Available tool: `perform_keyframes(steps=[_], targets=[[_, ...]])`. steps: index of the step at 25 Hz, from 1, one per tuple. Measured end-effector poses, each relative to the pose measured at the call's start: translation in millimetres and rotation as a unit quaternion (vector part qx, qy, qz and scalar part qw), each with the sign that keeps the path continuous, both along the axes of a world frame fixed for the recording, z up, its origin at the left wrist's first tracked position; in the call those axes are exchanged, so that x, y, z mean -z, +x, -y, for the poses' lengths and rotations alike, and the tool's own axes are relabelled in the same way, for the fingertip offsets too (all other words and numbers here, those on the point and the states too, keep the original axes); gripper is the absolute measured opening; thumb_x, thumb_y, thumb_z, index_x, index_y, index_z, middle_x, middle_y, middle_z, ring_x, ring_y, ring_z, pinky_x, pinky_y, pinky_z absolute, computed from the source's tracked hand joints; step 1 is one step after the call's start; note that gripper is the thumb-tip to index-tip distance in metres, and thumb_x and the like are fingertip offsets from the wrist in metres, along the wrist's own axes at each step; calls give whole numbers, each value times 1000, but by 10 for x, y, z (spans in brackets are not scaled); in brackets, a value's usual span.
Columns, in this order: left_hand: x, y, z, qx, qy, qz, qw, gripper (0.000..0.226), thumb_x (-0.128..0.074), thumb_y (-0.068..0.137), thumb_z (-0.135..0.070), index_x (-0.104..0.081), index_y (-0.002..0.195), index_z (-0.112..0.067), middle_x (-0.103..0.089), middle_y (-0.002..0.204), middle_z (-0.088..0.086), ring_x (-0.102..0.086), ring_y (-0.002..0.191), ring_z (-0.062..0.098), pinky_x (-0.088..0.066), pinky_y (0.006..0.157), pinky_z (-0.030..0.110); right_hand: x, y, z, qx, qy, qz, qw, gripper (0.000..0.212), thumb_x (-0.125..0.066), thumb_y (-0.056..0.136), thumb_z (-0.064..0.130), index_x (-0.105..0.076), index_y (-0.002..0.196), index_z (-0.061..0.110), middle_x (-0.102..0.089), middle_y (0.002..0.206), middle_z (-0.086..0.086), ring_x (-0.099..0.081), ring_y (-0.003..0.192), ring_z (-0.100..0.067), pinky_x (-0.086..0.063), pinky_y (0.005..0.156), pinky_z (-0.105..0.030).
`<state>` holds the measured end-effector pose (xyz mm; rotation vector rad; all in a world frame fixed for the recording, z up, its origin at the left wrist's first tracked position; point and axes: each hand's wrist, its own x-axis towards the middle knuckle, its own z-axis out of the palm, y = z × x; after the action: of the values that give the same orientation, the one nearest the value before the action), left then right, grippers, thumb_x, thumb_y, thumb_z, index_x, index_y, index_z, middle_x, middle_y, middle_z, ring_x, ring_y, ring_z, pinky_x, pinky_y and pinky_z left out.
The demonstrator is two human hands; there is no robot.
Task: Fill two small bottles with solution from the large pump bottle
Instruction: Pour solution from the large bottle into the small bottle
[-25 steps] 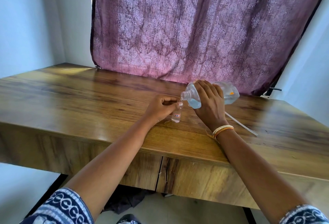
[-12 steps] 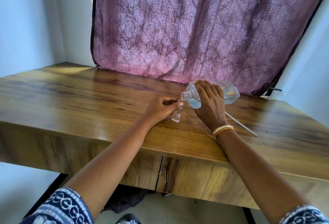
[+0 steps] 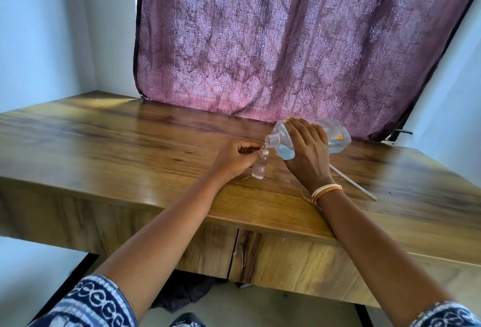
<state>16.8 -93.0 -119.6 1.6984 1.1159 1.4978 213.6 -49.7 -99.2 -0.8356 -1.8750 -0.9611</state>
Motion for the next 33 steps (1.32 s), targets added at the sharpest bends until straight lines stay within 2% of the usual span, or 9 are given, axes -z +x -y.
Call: perform_keyframes(steps=[5, 9, 16, 21, 25, 29, 31, 33], targets=[[-15, 12, 22, 5, -4, 5, 1000, 22, -74, 82, -15, -74, 103, -7, -75, 95, 8, -71, 88, 18, -59, 80, 37, 12, -7, -6, 3, -4, -2, 1000, 47, -71, 82, 29, -57, 123, 10, -64, 125, -8, -57, 118, -27, -39, 97, -41], [-1, 3, 9, 7, -4, 5, 1000, 22, -75, 81, -18, -75, 101, -10, -76, 95, 7, -72, 91, 21, -59, 81, 39, 27, -5, -14, 0, -20, -6, 1000, 51, -70, 82, 33, -56, 125, 10, -63, 127, -8, -58, 118, -28, -41, 97, -42], [-15, 18, 14, 4, -10, 8, 1000, 19, -75, 81, -16, -75, 99, -9, -76, 93, 7, -71, 86, 16, -59, 80, 35, 27, -32, 41, -7, -53, -39, 998, 56, -73, 78, 33, -55, 125, 10, -63, 128, -7, -59, 116, -27, -43, 96, -42], [2, 2, -5, 12, -45, 19, 999, 17, -75, 82, -19, -76, 98, -14, -76, 95, 7, -73, 91, 21, -59, 83, 45, -73, -95, 146, -18, -115, -75, 990, 52, -68, 76, 36, -55, 122, 15, -64, 121, -2, -60, 110, -24, -43, 92, -38], [-5, 5, 19, 11, -48, 23, 999, 16, -75, 81, -21, -76, 97, -17, -77, 93, 4, -73, 87, 15, -59, 82, 39, -222, -153, 246, -50, -171, -142, 974, 62, -76, 67, 36, -52, 121, 17, -65, 114, -2, -62, 102, -23, -47, 87, -36], [-6, -7, 33, 23, -68, 29, 997, 21, -78, 78, -28, -76, 97, -20, -77, 92, 4, -71, 72, 7, -59, 74, 34, -438, -188, 315, -84, -239, -238, 938, 70, -83, 61, 33, -52, 122, 17, -64, 106, 3, -60, 89, -14, -47, 77, -28], [14, -23, 18, 22, -75, 35, 996, 26, -80, 75, -32, -76, 97, -19, -77, 92, 5, -71, 73, 9, -59, 73, 36, -572, -143, 254, -111, -319, -316, 886, 71, -86, 57, 34, -57, 119, 16, -67, 102, 5, -63, 86, -13, -52, 76, -28], [29, -27, -2, 23, -77, 33, 996, 30, -80, 74, -31, -76, 100, -16, -77, 94, 6, -73, 83, 15, -60, 75, 39, -641, -54, 137, -175, -402, -389, 810, 66, -86, 52, 34, -63, 111, 15, -72, 101, -4, -70, 87, -20, -59, 79, -39]])
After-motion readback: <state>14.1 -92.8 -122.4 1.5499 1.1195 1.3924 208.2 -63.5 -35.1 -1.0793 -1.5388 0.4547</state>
